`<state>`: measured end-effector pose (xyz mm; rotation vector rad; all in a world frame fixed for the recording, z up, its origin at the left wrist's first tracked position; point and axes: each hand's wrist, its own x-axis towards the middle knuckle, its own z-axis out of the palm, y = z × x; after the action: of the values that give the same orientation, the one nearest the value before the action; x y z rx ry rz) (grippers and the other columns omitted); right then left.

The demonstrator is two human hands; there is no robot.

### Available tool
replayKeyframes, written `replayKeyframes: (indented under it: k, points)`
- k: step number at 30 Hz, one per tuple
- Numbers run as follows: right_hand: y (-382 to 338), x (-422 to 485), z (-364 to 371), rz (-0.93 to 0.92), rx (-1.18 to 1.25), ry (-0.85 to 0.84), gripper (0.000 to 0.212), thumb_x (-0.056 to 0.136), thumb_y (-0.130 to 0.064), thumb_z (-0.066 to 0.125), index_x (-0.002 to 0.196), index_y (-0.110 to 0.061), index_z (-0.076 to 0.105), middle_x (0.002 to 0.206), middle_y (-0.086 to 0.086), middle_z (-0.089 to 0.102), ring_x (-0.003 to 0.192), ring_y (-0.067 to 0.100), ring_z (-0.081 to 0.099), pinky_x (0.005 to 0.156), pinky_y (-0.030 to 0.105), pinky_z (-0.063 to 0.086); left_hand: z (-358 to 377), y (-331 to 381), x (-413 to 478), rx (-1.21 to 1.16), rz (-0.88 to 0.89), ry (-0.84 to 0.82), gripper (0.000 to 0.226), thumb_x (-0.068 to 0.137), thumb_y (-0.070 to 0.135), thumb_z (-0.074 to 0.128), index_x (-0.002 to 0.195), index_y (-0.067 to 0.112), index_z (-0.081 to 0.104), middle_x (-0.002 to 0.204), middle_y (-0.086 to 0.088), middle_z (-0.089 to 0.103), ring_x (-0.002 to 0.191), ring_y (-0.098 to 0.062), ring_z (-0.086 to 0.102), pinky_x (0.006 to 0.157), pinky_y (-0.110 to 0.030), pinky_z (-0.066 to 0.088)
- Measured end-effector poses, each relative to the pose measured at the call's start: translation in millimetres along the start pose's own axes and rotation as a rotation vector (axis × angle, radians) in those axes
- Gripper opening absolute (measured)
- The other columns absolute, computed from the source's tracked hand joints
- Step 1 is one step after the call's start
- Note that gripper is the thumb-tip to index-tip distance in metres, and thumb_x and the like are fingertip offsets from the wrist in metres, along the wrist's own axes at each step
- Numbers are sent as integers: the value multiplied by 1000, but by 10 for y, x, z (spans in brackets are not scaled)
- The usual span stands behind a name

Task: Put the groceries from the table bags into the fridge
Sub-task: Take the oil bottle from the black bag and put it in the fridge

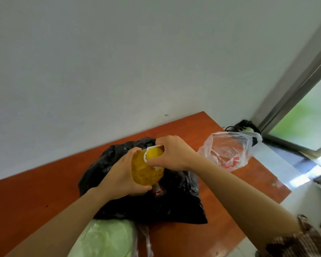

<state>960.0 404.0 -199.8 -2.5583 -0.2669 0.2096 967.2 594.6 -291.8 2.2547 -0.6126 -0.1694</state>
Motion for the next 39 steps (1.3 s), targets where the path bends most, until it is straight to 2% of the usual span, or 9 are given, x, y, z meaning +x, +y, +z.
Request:
replayKeyframes:
  k: [4, 8, 11, 15, 20, 24, 28, 33, 39]
  points:
    - [-39, 62, 111, 32, 74, 50, 40, 71, -53, 70, 93, -25, 55, 81, -5, 62, 72, 14, 59, 60, 36, 53, 88, 37, -94, -181, -90, 89, 100, 44, 49, 90, 115, 65, 21, 117, 27, 49, 103, 4, 54, 79, -14, 45]
    - [-48, 93, 198, 40, 36, 89, 55, 67, -68, 68, 102, -26, 61, 85, -10, 64, 75, 11, 61, 61, 28, 52, 135, -81, -123, -349, -181, 32, 113, 41, 46, 92, 132, 51, 24, 128, 20, 48, 114, -5, 54, 91, -26, 50]
    - [-34, 66, 212, 59, 230, 96, 52, 67, -51, 81, 107, -24, 61, 87, -10, 64, 78, 8, 61, 63, 21, 51, 147, -111, -116, -405, -209, 17, 107, 42, 39, 94, 124, 59, 28, 127, 20, 51, 113, -4, 55, 89, -24, 50]
    - [225, -90, 281, 151, 679, 99, 77, 67, -27, 87, 130, -29, 43, 102, -2, 63, 94, 12, 62, 84, 28, 54, 184, -118, -80, -387, -214, 61, 105, 41, 40, 94, 126, 55, 35, 123, 20, 56, 110, -2, 57, 89, -23, 50]
    - [258, -189, 480, 60, 755, 102, 41, 77, -21, 80, 115, -23, 67, 110, -4, 71, 102, 9, 66, 89, 30, 54, 243, 19, -57, -355, -205, 108, 93, 41, 36, 94, 116, 53, 42, 112, 20, 63, 101, -1, 62, 84, -23, 53]
    - [147, -271, 466, 52, 773, 254, 35, 76, -24, 80, 110, -21, 70, 105, -5, 73, 97, 10, 67, 87, 32, 56, 241, 199, -86, -341, -213, 147, 99, 36, 44, 91, 122, 47, 43, 111, 19, 63, 101, -3, 62, 84, -24, 53]
    - [15, -570, 132, -8, 784, 364, 23, 81, -20, 76, 103, -19, 72, 97, -6, 74, 90, 5, 69, 77, 19, 55, 130, 598, -123, -375, -174, 146, 95, 34, 43, 93, 117, 50, 45, 111, 19, 64, 101, -2, 62, 81, -21, 51]
    - [-18, -1205, -558, -75, 756, 474, 16, 84, -28, 72, 100, -29, 71, 98, -13, 73, 95, 4, 68, 82, 23, 55, 160, 1453, -127, -386, -36, 120, 95, 32, 56, 85, 117, 48, 45, 111, 25, 59, 102, 4, 57, 80, -15, 46]
    - [342, -2513, -1268, -30, 766, 705, 54, 80, -29, 74, 130, -23, 55, 105, -14, 68, 93, -3, 65, 80, 16, 54, 840, 2618, -264, -380, 130, -6, 94, 43, 61, 86, 126, 44, 45, 116, 20, 62, 106, 1, 59, 93, -33, 51]
